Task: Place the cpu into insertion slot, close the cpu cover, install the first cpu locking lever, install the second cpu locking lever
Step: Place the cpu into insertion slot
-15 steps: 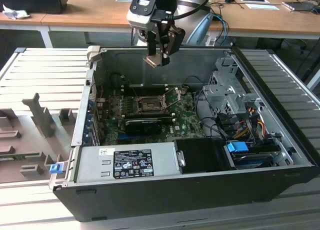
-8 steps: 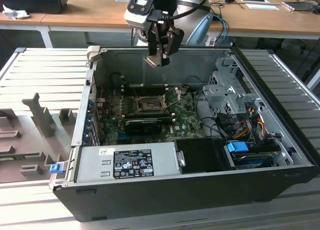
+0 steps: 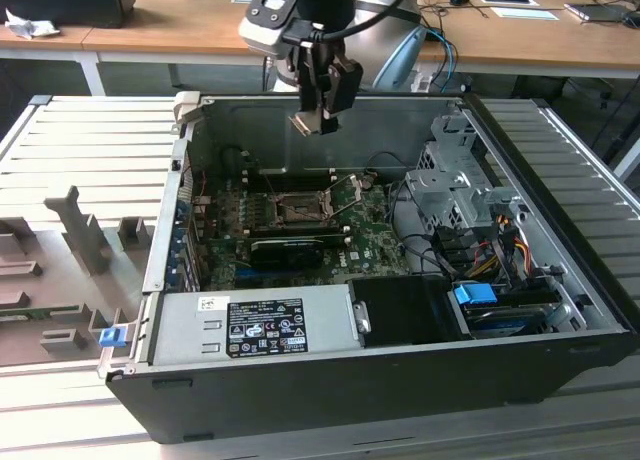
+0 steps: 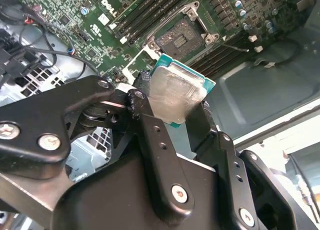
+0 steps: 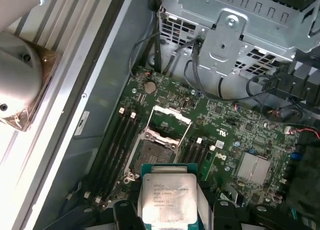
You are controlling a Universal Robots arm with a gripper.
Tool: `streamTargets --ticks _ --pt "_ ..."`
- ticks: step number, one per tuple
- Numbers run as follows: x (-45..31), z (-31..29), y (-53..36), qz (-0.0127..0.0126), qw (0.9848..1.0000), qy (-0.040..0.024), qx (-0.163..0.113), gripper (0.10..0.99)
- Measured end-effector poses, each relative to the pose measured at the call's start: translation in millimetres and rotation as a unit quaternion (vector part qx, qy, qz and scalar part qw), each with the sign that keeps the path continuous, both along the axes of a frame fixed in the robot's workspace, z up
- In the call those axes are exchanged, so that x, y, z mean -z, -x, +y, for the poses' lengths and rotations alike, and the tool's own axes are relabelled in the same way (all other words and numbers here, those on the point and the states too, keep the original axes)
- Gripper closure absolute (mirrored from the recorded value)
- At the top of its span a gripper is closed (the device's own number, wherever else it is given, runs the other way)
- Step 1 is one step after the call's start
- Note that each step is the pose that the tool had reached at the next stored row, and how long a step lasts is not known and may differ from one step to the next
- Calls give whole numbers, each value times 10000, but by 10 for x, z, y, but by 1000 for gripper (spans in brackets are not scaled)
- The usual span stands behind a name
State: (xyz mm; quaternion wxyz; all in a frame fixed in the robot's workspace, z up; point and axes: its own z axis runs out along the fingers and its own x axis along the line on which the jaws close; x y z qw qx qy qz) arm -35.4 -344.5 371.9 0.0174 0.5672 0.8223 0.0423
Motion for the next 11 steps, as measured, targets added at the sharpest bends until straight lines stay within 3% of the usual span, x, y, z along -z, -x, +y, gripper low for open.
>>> streamTargets --ticks 5,11 --pt "5 0 0 0 9997 0 256 557" --pt "12 0 0 0 9978 0 656 557"
